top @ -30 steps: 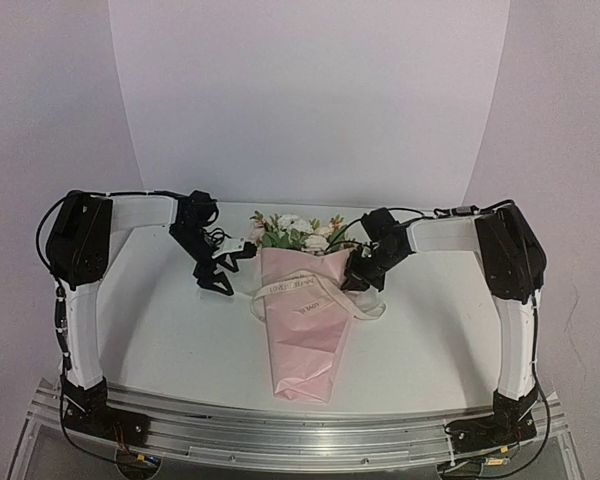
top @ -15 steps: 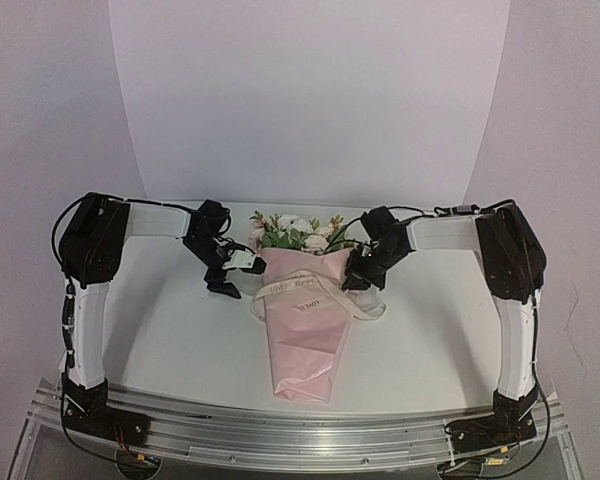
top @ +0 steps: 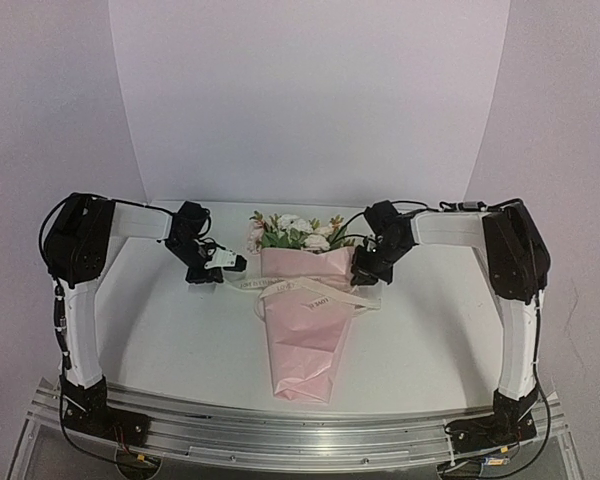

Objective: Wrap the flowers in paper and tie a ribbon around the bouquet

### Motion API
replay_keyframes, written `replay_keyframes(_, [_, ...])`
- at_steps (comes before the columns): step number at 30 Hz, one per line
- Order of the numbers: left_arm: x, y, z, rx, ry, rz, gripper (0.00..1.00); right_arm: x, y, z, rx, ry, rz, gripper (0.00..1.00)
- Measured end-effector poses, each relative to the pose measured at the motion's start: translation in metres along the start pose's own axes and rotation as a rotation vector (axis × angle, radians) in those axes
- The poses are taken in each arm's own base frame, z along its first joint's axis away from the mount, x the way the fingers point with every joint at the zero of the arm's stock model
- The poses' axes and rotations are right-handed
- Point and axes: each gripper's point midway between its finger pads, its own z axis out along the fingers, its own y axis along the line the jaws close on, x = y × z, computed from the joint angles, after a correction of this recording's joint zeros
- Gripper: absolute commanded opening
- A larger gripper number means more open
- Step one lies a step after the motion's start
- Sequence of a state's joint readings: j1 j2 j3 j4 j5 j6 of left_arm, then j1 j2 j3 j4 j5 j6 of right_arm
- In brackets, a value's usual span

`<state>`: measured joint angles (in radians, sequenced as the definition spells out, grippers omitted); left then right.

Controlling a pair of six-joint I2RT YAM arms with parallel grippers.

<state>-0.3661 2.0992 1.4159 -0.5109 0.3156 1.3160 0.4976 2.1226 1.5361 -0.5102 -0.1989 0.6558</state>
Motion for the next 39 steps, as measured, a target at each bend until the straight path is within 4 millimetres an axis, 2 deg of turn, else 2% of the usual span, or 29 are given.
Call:
replay_keyframes(4, [0.03,0.002,-0.012,-0.027,0.043,-0.078,0.0,-0.005,-0.007,-0.014,0.017,-0.023,-0.002,0.0])
replay_keyframes(7, [0.044,-0.001,-0.018,-0.038,0.068,-0.113,0.0,-0.008,-0.01,-0.022,0.027,-0.036,-0.005,0.0])
replay_keyframes(10, [0.049,0.0,-0.021,-0.045,0.081,-0.14,0.0,-0.011,-0.013,-0.027,0.035,-0.046,-0.007,0.0])
replay_keyframes(14, [0.047,-0.006,-0.023,-0.021,0.069,-0.169,0.0,-0.008,-0.013,-0.028,0.036,-0.036,-0.027,0.0])
replay_keyframes(19, [0.027,-0.025,-0.029,0.064,0.029,-0.184,0.25,-0.011,0.006,-0.036,0.006,-0.043,-0.078,0.0])
replay_keyframes(21, [0.017,-0.029,-0.03,0.09,0.015,-0.172,0.49,-0.014,0.016,-0.04,-0.017,-0.053,-0.101,0.0])
replay_keyframes(23, [0.007,-0.031,-0.032,0.11,0.002,-0.158,0.6,-0.016,0.024,-0.043,-0.033,-0.062,-0.119,0.0])
replay_keyframes(25, [-0.003,-0.029,-0.039,0.128,-0.022,-0.141,0.66,-0.016,0.029,-0.046,-0.042,-0.064,-0.133,0.0])
replay_keyframes(28, [-0.027,-0.017,-0.058,0.142,-0.103,-0.114,0.75,-0.015,0.034,-0.05,-0.052,-0.069,-0.15,0.0])
replay_keyframes(30, [-0.053,0.001,-0.074,0.117,-0.168,-0.096,0.78,-0.017,0.037,-0.054,-0.06,-0.076,-0.159,0.0])
replay_keyframes(32, [-0.088,0.017,-0.087,0.081,-0.236,-0.067,0.79,-0.02,0.042,-0.057,-0.069,-0.087,-0.166,0.0])
replay_keyframes(34, [-0.131,0.025,-0.092,0.058,-0.312,-0.04,0.79,-0.022,0.045,-0.06,-0.077,-0.093,-0.17,0.0])
replay_keyframes(37, [-0.196,0.014,-0.082,0.09,-0.415,-0.021,0.78,-0.024,0.048,-0.062,-0.085,-0.097,-0.172,0.0])
replay_keyframes(39, [-0.222,-0.002,-0.065,0.136,-0.441,-0.024,0.77,-0.024,0.048,-0.062,-0.085,-0.097,-0.172,0.0])
